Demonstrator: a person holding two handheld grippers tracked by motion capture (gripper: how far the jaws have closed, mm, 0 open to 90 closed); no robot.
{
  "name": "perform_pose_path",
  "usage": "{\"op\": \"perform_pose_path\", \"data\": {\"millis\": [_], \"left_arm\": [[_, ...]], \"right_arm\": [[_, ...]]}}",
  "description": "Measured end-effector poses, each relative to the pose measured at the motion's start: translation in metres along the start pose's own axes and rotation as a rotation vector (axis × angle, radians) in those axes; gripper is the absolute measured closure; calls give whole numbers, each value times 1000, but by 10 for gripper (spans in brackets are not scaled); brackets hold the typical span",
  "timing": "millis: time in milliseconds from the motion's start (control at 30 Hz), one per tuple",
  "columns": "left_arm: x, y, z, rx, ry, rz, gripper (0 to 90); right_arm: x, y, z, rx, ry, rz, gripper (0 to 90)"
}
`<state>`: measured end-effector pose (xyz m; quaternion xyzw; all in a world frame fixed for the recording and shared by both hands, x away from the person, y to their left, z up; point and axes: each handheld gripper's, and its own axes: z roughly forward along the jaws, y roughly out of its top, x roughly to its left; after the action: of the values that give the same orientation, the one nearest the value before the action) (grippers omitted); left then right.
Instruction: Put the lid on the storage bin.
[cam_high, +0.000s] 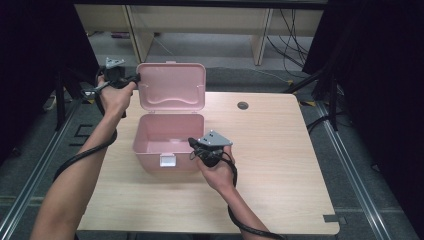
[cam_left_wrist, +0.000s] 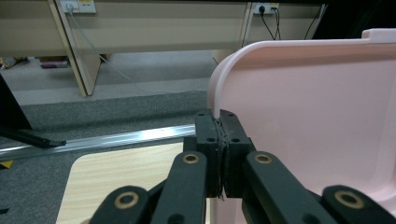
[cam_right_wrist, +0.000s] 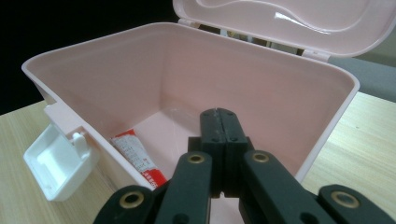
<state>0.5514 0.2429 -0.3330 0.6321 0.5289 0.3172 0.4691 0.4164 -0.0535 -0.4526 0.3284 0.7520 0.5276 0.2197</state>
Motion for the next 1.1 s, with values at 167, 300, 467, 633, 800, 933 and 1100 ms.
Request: {"op": "perform_pose_path", "data": {"millis": [167,300,467,633,800,933,1100], "left_arm": [[-1,-3,-10,-19,-7,13,882],[-3,-6,-19,-37,-11,22,882],[-4,-11,-28,-56,-10,43,882],[-7,-15,-37,-70,-12,51,882],[-8,-19,-45,-78,-19,64,882],[-10,-23,-51,-87,-16,78,882],[-13,-28,-59,-96,-14,101,881]], "right_arm": [[0,0,0,-4,-3,1,900],[0,-1,0,-9,-6,3,900],[-1,0,1,-11,-1,-22,900],[-1,0,1,-10,-6,-9,900],[-2,1,1,-12,-8,-29,900],[0,1,1,4,3,-1,900],[0,1,1,12,5,-1,900]]}}
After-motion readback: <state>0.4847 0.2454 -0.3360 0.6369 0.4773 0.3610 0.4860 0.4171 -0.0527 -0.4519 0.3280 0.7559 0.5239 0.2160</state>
